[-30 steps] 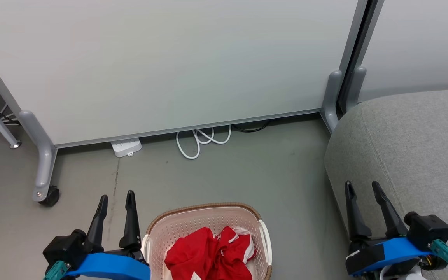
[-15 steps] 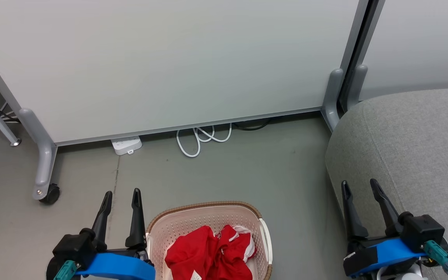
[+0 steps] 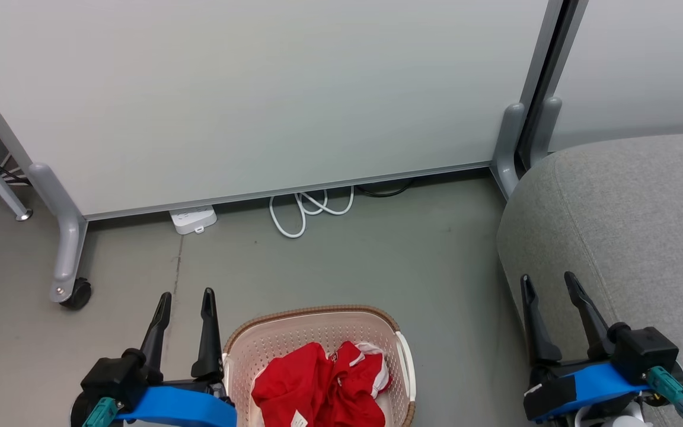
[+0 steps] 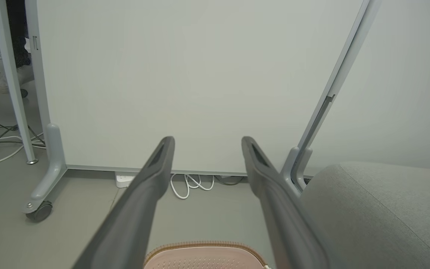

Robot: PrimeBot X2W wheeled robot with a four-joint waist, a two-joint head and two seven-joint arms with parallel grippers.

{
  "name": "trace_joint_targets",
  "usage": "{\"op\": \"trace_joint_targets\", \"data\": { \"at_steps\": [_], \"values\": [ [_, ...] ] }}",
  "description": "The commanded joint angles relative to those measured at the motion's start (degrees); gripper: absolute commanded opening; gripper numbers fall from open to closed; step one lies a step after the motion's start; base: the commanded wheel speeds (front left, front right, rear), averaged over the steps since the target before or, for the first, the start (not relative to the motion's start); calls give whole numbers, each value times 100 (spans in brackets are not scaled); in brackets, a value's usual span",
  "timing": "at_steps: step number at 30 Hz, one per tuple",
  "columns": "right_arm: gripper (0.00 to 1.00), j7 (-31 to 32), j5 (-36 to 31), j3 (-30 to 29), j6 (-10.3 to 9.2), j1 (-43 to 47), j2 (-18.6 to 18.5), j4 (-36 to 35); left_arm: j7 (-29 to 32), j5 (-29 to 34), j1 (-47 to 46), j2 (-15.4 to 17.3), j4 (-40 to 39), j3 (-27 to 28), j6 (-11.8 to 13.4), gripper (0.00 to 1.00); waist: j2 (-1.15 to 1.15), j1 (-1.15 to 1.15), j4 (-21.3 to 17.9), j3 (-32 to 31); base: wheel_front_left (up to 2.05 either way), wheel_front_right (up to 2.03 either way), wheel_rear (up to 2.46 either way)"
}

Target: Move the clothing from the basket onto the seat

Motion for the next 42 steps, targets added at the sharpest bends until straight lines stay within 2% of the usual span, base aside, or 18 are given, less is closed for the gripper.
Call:
{"op": "trace_joint_targets", "data": {
  "at_steps": [1, 6, 12, 21, 33, 42],
  "values": [
    [100, -30, 2, 11, -2, -51, -25, -39, -22, 38, -42, 30, 15, 5, 8, 100, 0, 0, -8, 33, 0, 0, 0],
    [100, -29, 4, 67, -2, -173, -25, -90, -20, 137, -133, 31, 184, -30, -35, 100, 0, 0, -100, 233, 0, 0, 0],
    [100, -56, 1, 322, -2, -446, -23, -224, -1, 254, -372, 114, 666, -83, -82, 100, 0, 0, -391, 725, 0, 0, 0],
    [100, -114, -61, 746, -3, -1195, -21, -523, 249, 374, -1136, 321, 1527, -152, -120, 100, 0, 0, -1023, 1991, 0, 0, 0],
    [100, -353, 321, 1174, -3, -1891, -17, -476, 569, 576, -2505, 665, 3253, -320, -263, 100, 0, 0, -1736, 3397, 0, 0, 0],
    [100, -406, 666, 1410, -2, -2161, -17, -501, 613, 480, -2999, 963, 4209, -186, -127, 100, 0, 0, -2214, 3997, 0, 0, 0]
  ]
}}
